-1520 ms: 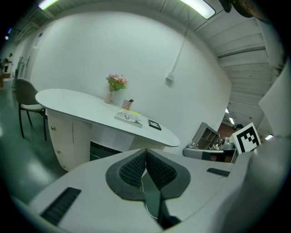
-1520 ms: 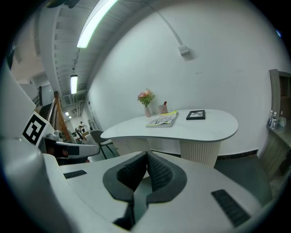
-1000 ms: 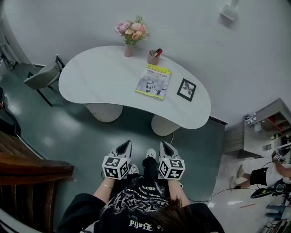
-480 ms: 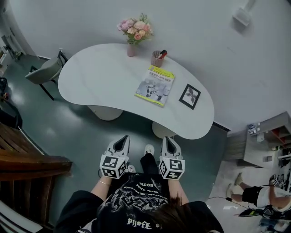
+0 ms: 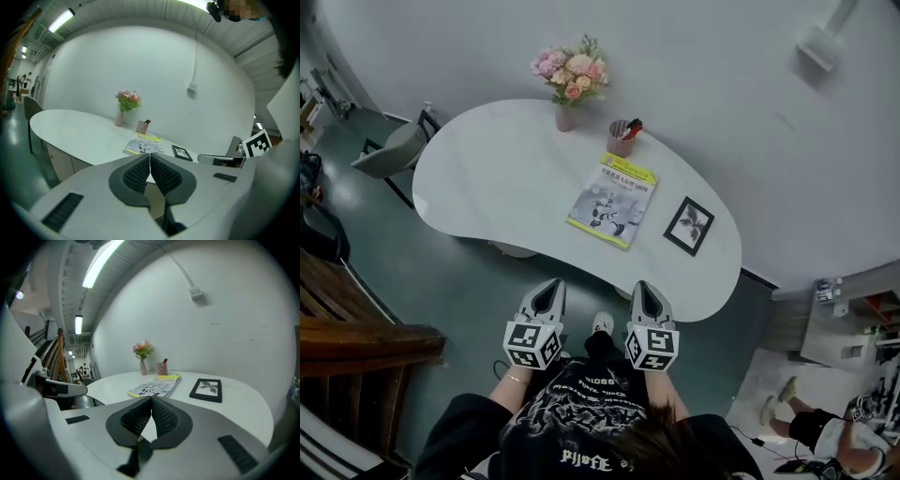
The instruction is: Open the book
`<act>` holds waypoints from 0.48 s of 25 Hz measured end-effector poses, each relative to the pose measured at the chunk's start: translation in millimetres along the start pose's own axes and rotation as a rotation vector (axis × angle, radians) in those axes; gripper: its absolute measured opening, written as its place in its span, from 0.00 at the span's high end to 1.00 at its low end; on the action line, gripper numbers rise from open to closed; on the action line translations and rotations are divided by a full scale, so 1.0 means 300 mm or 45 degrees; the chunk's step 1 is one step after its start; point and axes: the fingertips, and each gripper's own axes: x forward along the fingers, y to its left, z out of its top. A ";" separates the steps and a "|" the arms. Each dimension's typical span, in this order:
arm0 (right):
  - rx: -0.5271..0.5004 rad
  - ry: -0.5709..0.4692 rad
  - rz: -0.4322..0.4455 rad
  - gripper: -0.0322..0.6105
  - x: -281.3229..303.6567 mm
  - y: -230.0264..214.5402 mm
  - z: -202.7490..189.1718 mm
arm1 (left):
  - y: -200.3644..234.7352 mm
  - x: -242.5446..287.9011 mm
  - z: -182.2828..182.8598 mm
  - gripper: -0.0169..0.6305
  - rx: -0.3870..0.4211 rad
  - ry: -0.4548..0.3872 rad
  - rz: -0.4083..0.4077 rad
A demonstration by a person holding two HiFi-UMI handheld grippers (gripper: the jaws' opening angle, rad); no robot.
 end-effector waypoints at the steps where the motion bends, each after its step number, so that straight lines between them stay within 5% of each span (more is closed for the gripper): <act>1: -0.001 -0.001 0.012 0.91 0.024 -0.012 0.012 | -0.002 0.024 0.011 0.94 -0.004 -0.004 0.010; 12: 0.008 0.042 0.135 0.91 0.190 -0.133 0.091 | -0.076 0.231 0.073 0.94 0.025 0.001 0.076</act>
